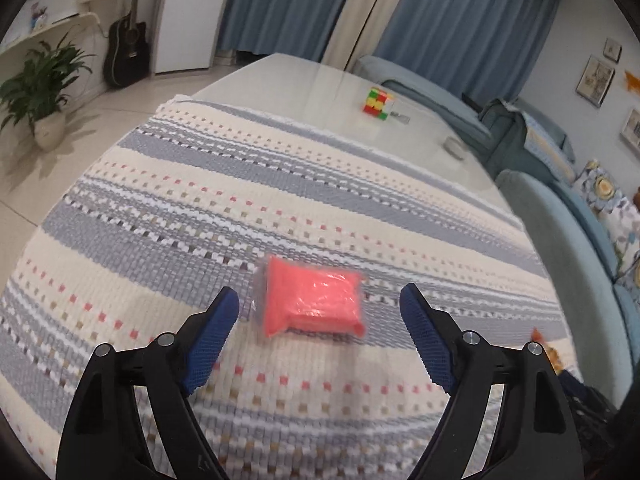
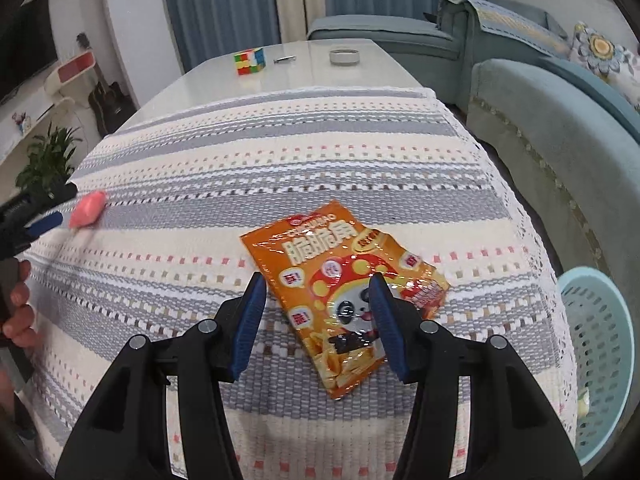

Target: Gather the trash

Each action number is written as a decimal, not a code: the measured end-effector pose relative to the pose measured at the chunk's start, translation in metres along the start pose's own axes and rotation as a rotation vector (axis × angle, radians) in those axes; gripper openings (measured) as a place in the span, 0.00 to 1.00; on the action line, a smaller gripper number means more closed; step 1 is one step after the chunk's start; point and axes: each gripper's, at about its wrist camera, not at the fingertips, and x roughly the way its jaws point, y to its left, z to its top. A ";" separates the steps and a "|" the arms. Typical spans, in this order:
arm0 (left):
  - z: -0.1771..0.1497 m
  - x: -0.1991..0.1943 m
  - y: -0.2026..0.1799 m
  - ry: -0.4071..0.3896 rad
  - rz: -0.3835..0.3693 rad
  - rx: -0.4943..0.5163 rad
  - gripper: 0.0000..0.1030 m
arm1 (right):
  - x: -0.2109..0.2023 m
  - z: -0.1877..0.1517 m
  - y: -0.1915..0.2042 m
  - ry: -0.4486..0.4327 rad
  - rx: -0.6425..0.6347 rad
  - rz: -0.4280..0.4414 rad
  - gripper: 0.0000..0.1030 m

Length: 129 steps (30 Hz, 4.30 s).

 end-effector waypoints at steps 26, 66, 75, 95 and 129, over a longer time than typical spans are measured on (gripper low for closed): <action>-0.024 -0.018 -0.037 -0.007 -0.177 0.130 0.52 | -0.044 -0.008 -0.017 -0.184 0.065 -0.083 0.01; -0.203 -0.023 -0.403 0.300 -0.595 0.641 0.67 | -0.112 -0.137 -0.294 0.038 0.568 -0.205 0.07; -0.180 -0.047 -0.389 0.259 -0.621 0.591 0.71 | -0.145 -0.136 -0.280 -0.041 0.584 -0.203 0.40; -0.155 -0.181 -0.252 -0.100 -0.415 0.467 0.71 | -0.263 -0.108 -0.097 -0.373 0.409 -0.437 0.44; -0.172 -0.170 -0.234 -0.199 -0.237 0.476 0.88 | -0.241 -0.121 -0.068 -0.428 0.338 -0.579 0.68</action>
